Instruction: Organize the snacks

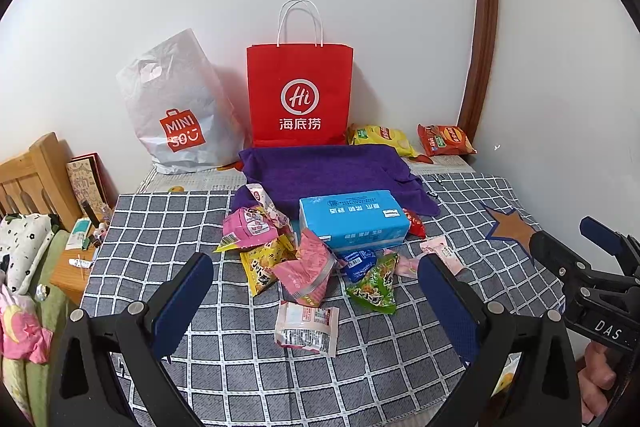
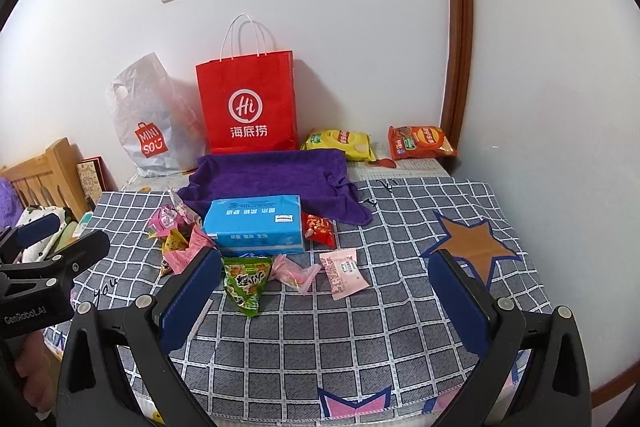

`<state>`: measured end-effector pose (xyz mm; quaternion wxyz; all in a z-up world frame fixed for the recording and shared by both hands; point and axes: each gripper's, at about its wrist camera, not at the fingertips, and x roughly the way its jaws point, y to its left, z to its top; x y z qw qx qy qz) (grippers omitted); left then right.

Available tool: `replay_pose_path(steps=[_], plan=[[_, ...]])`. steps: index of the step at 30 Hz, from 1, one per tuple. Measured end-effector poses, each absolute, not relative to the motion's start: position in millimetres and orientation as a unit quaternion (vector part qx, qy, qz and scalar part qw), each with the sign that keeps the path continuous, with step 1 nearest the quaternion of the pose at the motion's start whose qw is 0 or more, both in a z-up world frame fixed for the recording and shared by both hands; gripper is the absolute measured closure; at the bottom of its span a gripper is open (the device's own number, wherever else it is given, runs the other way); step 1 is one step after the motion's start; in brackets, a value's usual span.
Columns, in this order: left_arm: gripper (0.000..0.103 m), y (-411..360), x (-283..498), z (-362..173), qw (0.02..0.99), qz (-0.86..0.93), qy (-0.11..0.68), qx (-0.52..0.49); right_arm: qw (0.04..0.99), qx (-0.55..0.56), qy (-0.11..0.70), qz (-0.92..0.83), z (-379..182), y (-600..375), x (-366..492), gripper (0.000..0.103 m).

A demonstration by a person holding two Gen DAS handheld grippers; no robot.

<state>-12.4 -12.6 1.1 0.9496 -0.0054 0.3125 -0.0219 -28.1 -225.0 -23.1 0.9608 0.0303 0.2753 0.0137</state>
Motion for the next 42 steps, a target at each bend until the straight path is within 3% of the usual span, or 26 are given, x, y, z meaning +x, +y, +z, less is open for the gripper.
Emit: replay_pose_path(steps=[33, 42], plan=[[0.0, -11.3, 2.2, -3.3, 0.945, -0.027, 0.327, -0.007, 0.962, 0.029, 0.271, 0.033, -24.2, -220.2, -12.9, 0.001], [0.0, 4.6, 32.1, -35.0, 0.931, -0.021, 0.363, -0.018, 0.953, 0.037, 0.299, 0.014, -53.8, -243.3, 20.8, 0.001]])
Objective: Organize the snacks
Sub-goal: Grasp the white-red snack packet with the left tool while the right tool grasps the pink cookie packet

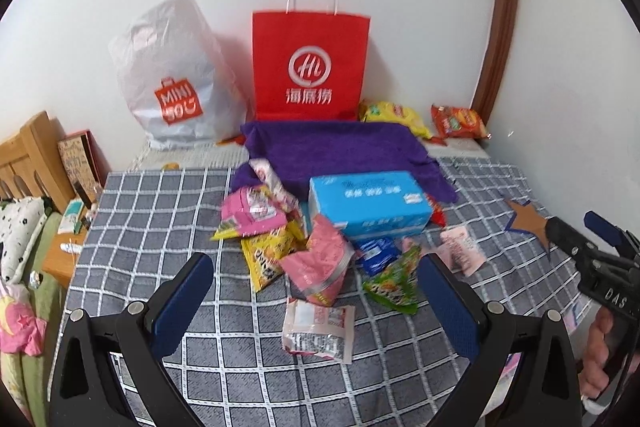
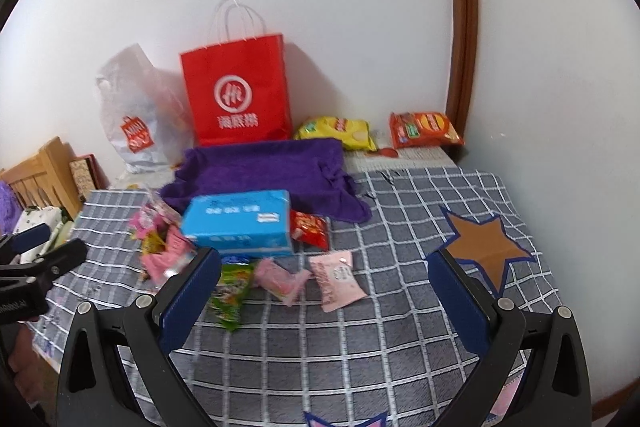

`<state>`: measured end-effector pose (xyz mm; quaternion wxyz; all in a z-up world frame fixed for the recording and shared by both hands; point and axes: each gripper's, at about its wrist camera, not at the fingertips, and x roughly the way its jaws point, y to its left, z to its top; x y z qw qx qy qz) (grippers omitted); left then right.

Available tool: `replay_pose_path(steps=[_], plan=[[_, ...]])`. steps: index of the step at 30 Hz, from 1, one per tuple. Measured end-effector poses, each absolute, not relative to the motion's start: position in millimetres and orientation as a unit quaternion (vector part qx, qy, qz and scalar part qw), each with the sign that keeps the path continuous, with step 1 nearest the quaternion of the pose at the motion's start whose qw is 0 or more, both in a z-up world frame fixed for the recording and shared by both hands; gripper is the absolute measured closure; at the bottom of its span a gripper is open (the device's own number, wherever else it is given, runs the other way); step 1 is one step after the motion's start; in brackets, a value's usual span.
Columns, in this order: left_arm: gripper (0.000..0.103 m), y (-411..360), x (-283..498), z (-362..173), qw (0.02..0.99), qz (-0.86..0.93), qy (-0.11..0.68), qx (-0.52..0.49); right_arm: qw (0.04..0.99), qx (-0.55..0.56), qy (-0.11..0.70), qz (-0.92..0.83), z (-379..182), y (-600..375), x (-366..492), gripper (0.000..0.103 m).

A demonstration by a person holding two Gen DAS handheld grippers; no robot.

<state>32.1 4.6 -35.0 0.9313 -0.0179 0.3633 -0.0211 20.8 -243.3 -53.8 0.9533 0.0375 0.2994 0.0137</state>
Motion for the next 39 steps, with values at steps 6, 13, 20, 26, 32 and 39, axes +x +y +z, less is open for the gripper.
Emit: replay_pose_path(steps=[6, 13, 20, 26, 32, 39], plan=[[0.0, 4.9, 50.8, -83.6, 0.91, -0.022, 0.415, -0.006, 0.941, 0.038, 0.335, 0.003, -92.3, -261.0, 48.3, 0.004], [0.001, -1.4, 63.6, -132.7, 0.889, -0.023, 0.457, 0.011, 0.924, 0.048, 0.379, -0.004, -138.2, -278.2, 75.4, 0.006], [0.003, -10.3, 68.0, -167.2, 0.877, -0.033, 0.477, 0.033, 0.913, 0.041, 0.406, 0.014, -174.8, -280.8, 99.2, 0.01], [0.017, -13.1, 66.1, -177.8, 0.878, -0.04, 0.476, 0.032, 0.908, 0.035, 0.418, 0.03, -190.6, -272.7, 118.0, 0.01], [0.043, -10.0, 70.2, -173.5, 0.881, -0.043, 0.47, 0.029, 0.9, 0.029, 0.433, 0.044, -202.6, -264.8, 136.8, 0.01], [0.047, -3.8, 73.5, -171.9, 0.879, -0.05, 0.473, 0.017, 0.899, 0.006, 0.433, 0.057, -206.2, -253.6, 144.8, 0.035]])
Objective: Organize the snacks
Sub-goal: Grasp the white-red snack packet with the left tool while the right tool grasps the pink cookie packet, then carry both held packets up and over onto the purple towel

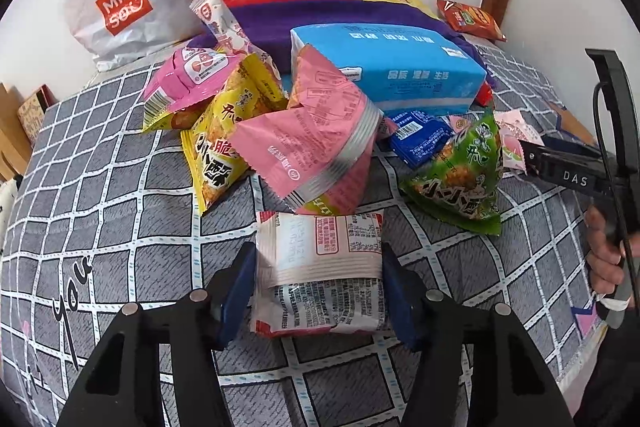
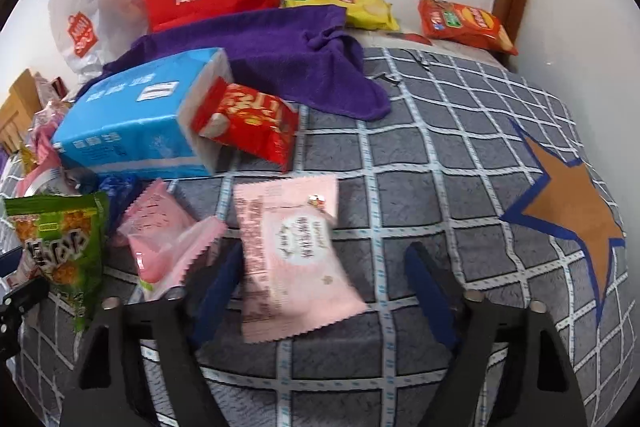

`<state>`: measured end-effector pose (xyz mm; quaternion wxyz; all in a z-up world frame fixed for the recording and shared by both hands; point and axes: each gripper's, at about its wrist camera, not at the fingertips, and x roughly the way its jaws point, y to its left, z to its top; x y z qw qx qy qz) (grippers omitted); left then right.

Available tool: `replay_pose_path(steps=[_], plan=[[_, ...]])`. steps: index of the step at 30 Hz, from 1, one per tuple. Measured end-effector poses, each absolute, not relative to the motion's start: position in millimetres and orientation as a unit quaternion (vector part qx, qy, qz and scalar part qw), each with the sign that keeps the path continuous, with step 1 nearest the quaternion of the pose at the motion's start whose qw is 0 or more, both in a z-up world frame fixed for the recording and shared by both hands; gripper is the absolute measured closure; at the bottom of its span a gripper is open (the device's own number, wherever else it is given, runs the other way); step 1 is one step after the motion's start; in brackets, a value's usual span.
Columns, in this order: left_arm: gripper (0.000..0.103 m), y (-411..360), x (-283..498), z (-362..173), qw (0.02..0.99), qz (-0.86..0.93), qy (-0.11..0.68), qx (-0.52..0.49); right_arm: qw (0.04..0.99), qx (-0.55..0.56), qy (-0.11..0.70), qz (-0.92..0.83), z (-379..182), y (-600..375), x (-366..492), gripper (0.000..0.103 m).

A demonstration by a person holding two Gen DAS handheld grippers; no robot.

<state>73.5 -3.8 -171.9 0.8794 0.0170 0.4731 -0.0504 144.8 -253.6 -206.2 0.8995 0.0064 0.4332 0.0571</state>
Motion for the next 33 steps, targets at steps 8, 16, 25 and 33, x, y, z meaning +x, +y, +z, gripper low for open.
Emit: replay_pose_path(steps=[8, 16, 25, 33], plan=[[0.048, 8.3, 67.7, -166.9, 0.878, -0.057, 0.475, -0.013, 0.898, 0.012, 0.436, 0.064, -199.7, -254.9, 133.9, 0.061], [0.048, 17.5, 51.9, -155.8, 0.882, -0.06, 0.467, -0.03, 0.899, 0.037, 0.433, 0.053, -186.7, -261.0, 101.0, 0.061], [0.048, 20.5, 43.9, -123.4, 0.891, -0.071, 0.446, -0.036, 0.906, 0.06, 0.413, 0.067, -152.6, -249.6, 79.0, 0.061], [0.048, 18.8, 63.0, -91.2, 0.898, -0.084, 0.431, -0.036, 0.911, 0.053, 0.399, 0.084, -125.7, -229.6, 82.8, 0.061]])
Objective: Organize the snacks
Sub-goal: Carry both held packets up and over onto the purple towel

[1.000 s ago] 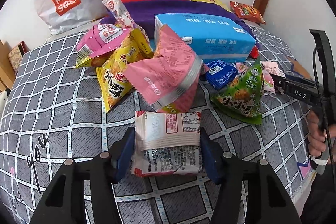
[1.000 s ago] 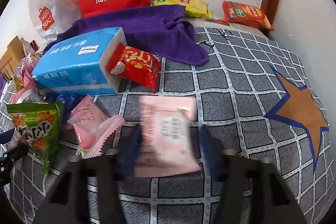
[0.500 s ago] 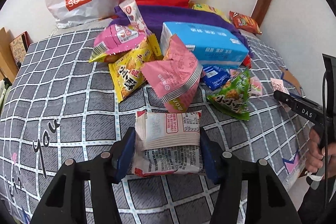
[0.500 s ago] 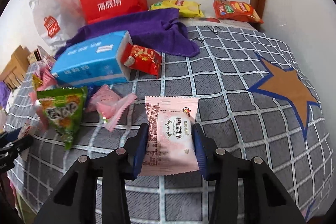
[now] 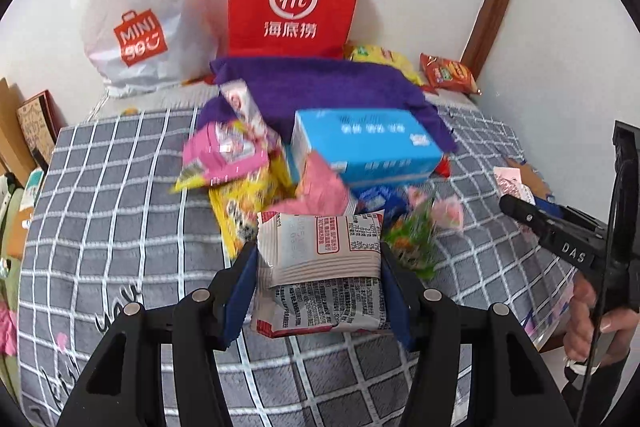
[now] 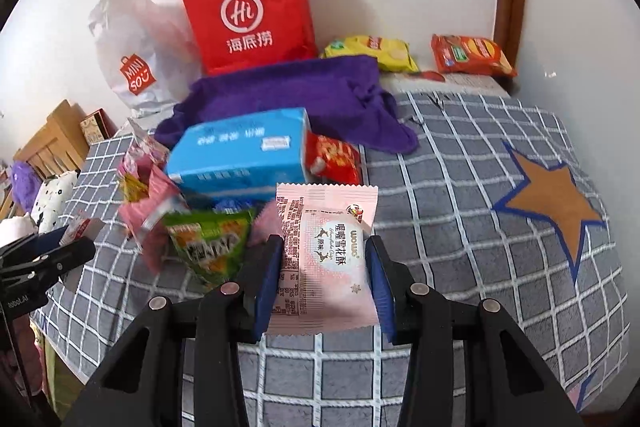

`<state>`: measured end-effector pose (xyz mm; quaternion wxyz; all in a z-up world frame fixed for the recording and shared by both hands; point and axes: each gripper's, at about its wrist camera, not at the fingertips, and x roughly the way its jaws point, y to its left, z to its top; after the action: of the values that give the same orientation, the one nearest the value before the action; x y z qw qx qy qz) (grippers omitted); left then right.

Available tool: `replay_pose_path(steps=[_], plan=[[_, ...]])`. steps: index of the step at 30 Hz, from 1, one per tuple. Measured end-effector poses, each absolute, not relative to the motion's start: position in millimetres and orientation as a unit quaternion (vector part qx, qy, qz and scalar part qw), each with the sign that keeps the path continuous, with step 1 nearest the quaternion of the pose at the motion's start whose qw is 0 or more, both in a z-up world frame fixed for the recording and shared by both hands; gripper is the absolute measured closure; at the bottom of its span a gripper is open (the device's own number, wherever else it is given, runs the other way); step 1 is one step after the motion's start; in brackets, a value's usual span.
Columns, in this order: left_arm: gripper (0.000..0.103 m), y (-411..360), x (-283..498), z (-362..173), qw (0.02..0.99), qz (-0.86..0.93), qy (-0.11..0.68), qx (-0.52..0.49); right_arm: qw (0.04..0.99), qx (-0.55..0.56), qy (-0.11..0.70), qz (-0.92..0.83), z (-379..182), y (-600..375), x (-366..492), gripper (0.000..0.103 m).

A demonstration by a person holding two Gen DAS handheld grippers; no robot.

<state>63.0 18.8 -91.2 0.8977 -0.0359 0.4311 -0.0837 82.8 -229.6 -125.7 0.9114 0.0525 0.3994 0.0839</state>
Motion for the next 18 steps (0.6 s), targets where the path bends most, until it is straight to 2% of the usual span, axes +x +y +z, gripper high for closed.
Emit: replay_pose_path(steps=[18], plan=[[0.048, 11.4, 150.6, -31.8, 0.908, -0.118, 0.401, -0.022, 0.93, 0.054, 0.357, 0.075, -61.5, -218.5, 162.4, 0.061]])
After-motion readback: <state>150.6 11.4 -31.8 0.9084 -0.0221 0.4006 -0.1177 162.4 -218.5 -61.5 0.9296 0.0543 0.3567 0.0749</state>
